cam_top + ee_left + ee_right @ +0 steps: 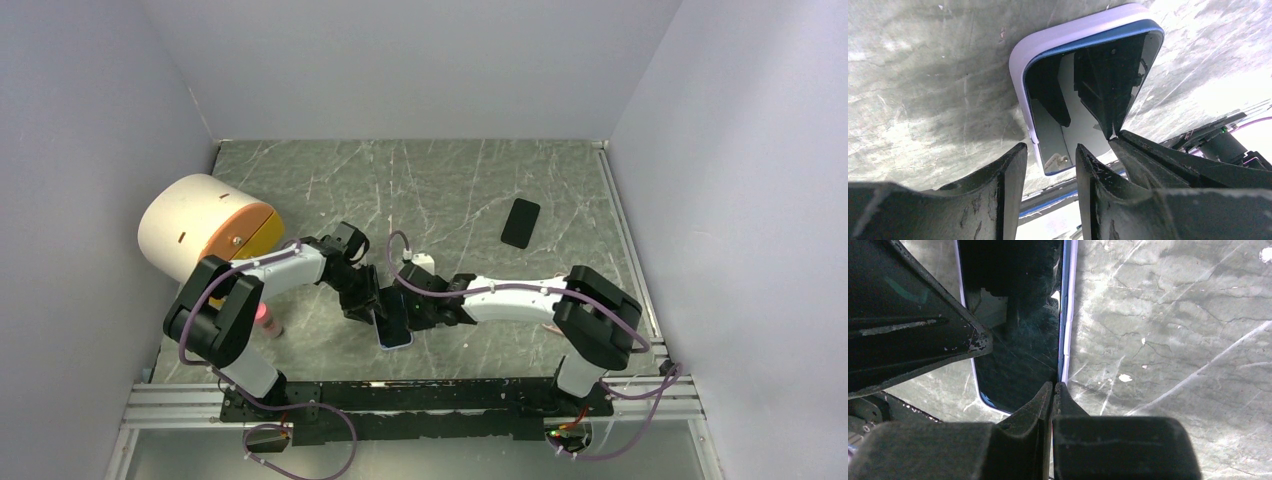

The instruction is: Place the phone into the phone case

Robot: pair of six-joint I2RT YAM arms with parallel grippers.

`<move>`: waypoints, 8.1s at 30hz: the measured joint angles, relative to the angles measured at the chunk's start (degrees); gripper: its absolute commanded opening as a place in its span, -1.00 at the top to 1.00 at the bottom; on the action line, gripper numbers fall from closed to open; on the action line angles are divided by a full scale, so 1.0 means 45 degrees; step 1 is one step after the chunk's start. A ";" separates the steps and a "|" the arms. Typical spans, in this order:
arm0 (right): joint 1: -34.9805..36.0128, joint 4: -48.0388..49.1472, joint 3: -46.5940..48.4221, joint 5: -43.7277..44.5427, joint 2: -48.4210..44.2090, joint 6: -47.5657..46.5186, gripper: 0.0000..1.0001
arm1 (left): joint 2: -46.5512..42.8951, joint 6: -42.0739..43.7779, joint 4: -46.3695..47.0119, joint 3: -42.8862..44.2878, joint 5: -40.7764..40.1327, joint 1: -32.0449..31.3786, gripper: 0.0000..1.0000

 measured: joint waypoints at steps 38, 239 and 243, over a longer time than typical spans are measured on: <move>-0.1739 0.5440 -0.2395 -0.3959 -0.0461 -0.0126 -0.66 | -0.0330 -0.0058 0.1088 -0.0495 0.0636 0.1321 0.21; -0.4260 0.9088 -0.2749 -1.1472 -0.6324 0.1141 0.19 | -0.9408 0.2016 0.6853 -0.2720 0.8709 0.1336 0.95; -0.4313 0.8840 -0.2749 -1.1409 -0.6295 0.1025 0.60 | -0.9340 0.2059 0.6873 -0.2671 0.8816 0.1336 0.95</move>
